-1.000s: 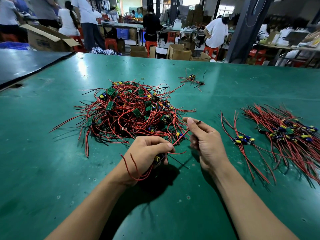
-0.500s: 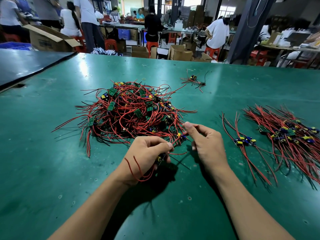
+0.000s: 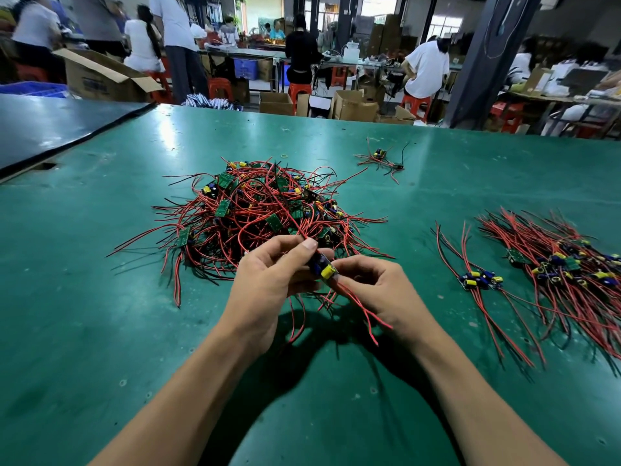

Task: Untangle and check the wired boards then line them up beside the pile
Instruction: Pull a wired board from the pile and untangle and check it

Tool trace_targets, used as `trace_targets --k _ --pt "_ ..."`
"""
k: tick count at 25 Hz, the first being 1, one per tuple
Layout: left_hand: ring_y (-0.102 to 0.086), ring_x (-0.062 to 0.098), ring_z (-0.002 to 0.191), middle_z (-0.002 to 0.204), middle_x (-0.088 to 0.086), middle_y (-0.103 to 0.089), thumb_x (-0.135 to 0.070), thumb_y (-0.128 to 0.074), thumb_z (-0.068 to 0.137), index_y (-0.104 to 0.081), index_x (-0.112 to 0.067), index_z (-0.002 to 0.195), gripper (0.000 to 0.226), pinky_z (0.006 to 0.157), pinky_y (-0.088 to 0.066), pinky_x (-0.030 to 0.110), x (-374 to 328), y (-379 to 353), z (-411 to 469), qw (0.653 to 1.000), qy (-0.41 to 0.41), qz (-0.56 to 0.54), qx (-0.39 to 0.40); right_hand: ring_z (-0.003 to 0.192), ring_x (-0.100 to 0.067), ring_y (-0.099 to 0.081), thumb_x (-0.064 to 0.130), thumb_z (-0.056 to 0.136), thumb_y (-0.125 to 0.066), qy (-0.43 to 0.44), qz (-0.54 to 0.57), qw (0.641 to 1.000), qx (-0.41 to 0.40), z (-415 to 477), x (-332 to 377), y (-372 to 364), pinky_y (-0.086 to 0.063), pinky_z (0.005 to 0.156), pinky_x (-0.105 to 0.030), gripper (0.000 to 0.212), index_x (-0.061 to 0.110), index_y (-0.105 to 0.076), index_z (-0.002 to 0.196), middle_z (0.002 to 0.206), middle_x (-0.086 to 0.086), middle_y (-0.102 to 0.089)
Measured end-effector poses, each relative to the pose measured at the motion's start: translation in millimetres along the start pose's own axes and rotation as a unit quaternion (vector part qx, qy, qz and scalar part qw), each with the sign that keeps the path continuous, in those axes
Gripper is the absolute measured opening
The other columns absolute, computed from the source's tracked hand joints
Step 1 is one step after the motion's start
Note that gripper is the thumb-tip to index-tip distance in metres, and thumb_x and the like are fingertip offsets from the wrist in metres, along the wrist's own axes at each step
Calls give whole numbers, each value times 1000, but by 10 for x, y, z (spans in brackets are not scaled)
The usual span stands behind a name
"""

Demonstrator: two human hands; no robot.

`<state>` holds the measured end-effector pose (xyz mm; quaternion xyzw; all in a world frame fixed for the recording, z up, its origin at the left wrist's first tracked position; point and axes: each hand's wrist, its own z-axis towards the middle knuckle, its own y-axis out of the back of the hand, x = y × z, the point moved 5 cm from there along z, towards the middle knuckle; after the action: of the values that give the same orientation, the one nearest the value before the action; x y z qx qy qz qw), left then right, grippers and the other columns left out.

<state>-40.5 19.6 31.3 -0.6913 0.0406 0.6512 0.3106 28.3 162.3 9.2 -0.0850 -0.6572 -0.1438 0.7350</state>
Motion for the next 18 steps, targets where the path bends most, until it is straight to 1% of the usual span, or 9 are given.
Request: trace_targets --k 2,4,5,7,9,12,15,17,18 --pt "-71 21 74 93 15 -75 -17 -66 87 -63 -5 99 17 72 -58 37 -27 21 15 1000 -12 -9 -20 69 -8 -60 23 72 -85 -27 41 997 53 -56 29 -142 -46 64 -19 16 20 -79 87 78 -2 -72" --pt "-70 21 77 94 15 -75 -16 -66 88 -64 -7 96 12 73 -58 37 -45 47 22 999 -13 -25 -42 58 -1 -59 20 77 -84 -20 51 995 78 -83 81 -229 -45 54 -12 10 20 -77 84 70 7 -69" --pt "-70 21 77 93 15 -76 -14 -66 88 -65 -7 95 10 74 -58 36 -53 62 23 998 -16 -26 -52 54 1 -55 25 81 -81 -9 39 997 70 -77 103 -247 -42 52 -10 8 21 -75 83 67 8 -66" --pt "-70 20 76 90 14 -76 -14 -69 84 -67 -9 90 8 75 -57 36 -67 94 17 997 -20 -23 -72 50 -1 -49 42 86 -73 3 20 999 30 -57 115 -235 -38 48 -11 23 20 -73 81 66 5 -63" --pt "-69 19 73 86 11 -75 -18 -74 75 -71 -13 84 11 77 -52 38 -81 100 3 997 -12 -24 -75 48 -3 -45 48 86 -64 -5 52 999 -8 -33 97 -206 -35 45 -13 34 16 -72 79 65 1 -62" --pt "-68 17 64 82 9 -74 -15 -72 70 -73 -15 80 10 69 -50 31 -63 42 -15 998 17 -55 -25 48 -6 -39 47 87 -66 -28 131 991 -8 -7 76 -164 -30 44 -15 33 17 -74 75 61 0 -58" --pt "-64 15 58 77 6 -71 -12 -65 71 -76 -16 76 13 56 -54 21 5 -27 -33 987 83 -133 30 48 -9 -35 42 86 -68 -77 209 973 54 -2 62 -149 -25 47 -21 30 17 -73 70 53 3 -46" --pt "-60 17 60 74 6 -69 -18 -68 71 -77 -16 71 9 50 -52 18 55 -78 -69 977 144 -147 58 48 -8 -39 41 81 -72 -96 228 964 100 -47 66 -175 -28 50 -23 27 16 -72 69 55 2 -45" --pt "-59 15 58 71 6 -68 -25 -69 73 -76 -17 68 12 48 -51 18 81 -102 -87 975 169 -126 75 49 -7 -44 39 80 -73 -101 237 959 120 -70 73 -194 -32 50 -21 25 16 -73 69 57 1 -50"
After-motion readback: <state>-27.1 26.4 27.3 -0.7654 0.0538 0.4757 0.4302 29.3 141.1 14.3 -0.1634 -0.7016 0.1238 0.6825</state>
